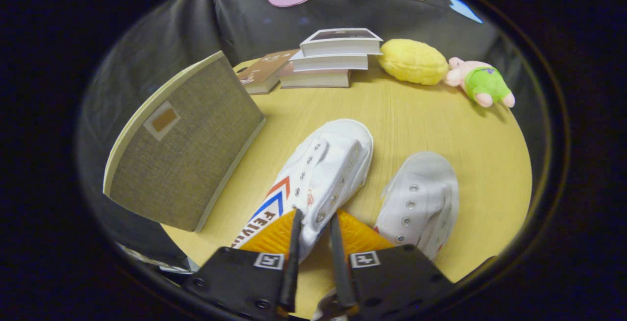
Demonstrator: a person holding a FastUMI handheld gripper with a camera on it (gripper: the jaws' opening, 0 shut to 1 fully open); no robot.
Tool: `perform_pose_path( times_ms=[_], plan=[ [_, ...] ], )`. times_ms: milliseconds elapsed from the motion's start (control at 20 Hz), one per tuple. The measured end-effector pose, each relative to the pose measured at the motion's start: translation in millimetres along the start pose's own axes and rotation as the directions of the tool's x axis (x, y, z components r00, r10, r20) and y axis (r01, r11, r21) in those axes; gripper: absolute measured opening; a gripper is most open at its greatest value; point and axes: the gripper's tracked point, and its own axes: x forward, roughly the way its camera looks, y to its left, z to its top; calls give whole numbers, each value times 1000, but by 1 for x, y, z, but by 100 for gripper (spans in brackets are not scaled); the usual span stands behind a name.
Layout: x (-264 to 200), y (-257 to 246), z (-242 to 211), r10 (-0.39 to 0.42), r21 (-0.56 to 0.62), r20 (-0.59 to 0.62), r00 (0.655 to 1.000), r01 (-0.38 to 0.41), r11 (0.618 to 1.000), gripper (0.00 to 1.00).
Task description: Open the storage box then place both shoes into the box .Put the left shoe in first, then the right shoe, with the right side of both shoes facing outward in a uniform manner.
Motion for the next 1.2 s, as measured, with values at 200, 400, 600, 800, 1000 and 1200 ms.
perform_pose_path(
  times_ms=[200,400,600,800,1000,1200],
  plan=[
    [-6,-4,11,13,220,30,999,-19,975,7],
    [-16,-1,12,-16,237,24,1000,10,971,3],
    [-38,5,31,-26,353,39,999,10,936,3],
    [-70,12,67,-53,435,102,993,3,900,3],
    [-101,34,97,-61,451,135,989,-7,892,3],
    [-121,78,128,-26,433,178,984,-55,900,3]
  ],
)
